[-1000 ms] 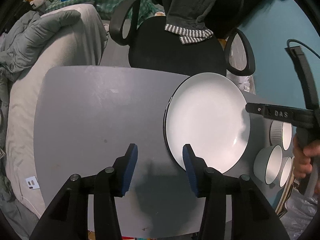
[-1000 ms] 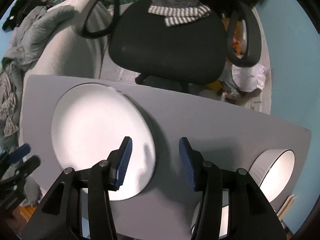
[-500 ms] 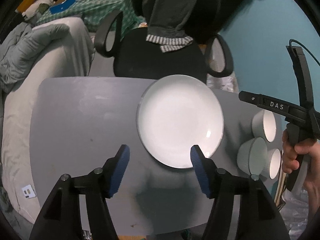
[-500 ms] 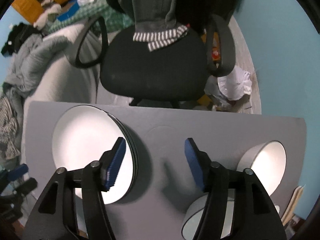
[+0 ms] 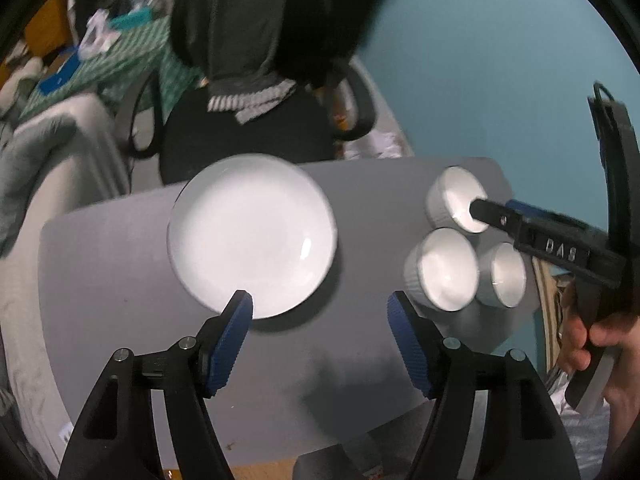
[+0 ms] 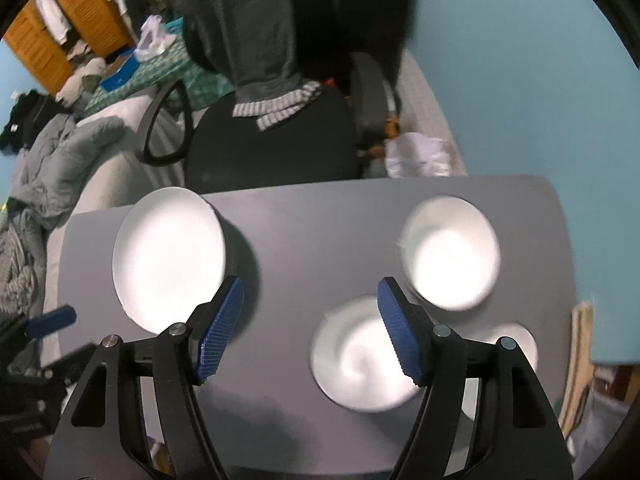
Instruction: Organize plates and bowls
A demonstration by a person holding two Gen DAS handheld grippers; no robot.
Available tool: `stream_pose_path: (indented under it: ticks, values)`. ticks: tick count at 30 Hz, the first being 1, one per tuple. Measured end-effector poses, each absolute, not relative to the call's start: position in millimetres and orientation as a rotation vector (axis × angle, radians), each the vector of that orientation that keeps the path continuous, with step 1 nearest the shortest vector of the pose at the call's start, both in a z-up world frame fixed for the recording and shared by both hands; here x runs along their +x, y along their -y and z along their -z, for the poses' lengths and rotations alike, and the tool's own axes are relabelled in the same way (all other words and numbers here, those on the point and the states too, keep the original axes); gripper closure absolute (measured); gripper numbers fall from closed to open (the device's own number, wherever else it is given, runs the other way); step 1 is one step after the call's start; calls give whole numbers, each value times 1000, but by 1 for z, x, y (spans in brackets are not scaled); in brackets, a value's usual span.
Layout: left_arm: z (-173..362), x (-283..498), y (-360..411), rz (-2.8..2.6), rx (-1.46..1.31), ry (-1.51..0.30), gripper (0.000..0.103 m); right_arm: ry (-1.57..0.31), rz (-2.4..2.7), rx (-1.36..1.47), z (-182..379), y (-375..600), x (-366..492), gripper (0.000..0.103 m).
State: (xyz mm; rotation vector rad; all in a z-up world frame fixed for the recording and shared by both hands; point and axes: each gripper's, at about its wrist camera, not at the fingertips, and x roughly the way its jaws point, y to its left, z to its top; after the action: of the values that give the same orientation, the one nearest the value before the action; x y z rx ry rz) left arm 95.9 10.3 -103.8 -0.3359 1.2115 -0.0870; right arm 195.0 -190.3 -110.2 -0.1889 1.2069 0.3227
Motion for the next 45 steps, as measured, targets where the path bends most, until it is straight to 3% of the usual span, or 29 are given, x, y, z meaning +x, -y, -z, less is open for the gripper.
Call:
stream_pose_path:
  ticks: [17,27,38,45]
  values:
    - [20,92,59,259,-247,-1062,27,-1055,-37,-46,14,298,125,32]
    - [-10,95,77,277,-212,-1013,25,-1032,50,-42,-7,319,111,32]
    - [-19,123,102,308,-167,-1034,24,-1039,31,-11,-15,332,116,32]
    - [4,144,110,306,-175,-1098,24,-1064,11,-7,-6,339,134,31]
